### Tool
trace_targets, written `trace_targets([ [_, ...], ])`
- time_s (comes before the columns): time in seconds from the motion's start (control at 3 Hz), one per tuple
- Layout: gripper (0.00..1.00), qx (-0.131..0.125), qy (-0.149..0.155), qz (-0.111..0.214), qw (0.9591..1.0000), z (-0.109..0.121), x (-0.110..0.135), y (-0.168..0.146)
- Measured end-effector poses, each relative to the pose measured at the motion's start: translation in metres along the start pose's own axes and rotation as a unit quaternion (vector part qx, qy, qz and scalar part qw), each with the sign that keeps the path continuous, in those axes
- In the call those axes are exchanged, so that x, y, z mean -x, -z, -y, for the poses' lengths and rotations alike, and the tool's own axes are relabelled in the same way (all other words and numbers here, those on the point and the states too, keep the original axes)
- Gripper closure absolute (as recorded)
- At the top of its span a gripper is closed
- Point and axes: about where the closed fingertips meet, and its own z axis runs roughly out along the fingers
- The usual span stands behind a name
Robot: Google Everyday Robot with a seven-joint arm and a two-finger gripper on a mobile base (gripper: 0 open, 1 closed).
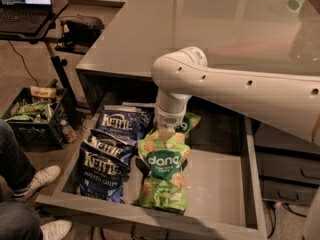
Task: Pick green rice chip bag from top drawer and place on counter
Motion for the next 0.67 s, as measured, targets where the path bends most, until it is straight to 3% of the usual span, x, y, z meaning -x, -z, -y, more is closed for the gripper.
trace_targets([
  [0.33, 0.87, 0.000, 0.000, 0.000, 1.0000, 0.0000, 0.0000, 0.0000],
  [0.67, 1.00, 0.000, 0.000, 0.000, 1.0000, 0.0000, 0.0000, 0.0000],
])
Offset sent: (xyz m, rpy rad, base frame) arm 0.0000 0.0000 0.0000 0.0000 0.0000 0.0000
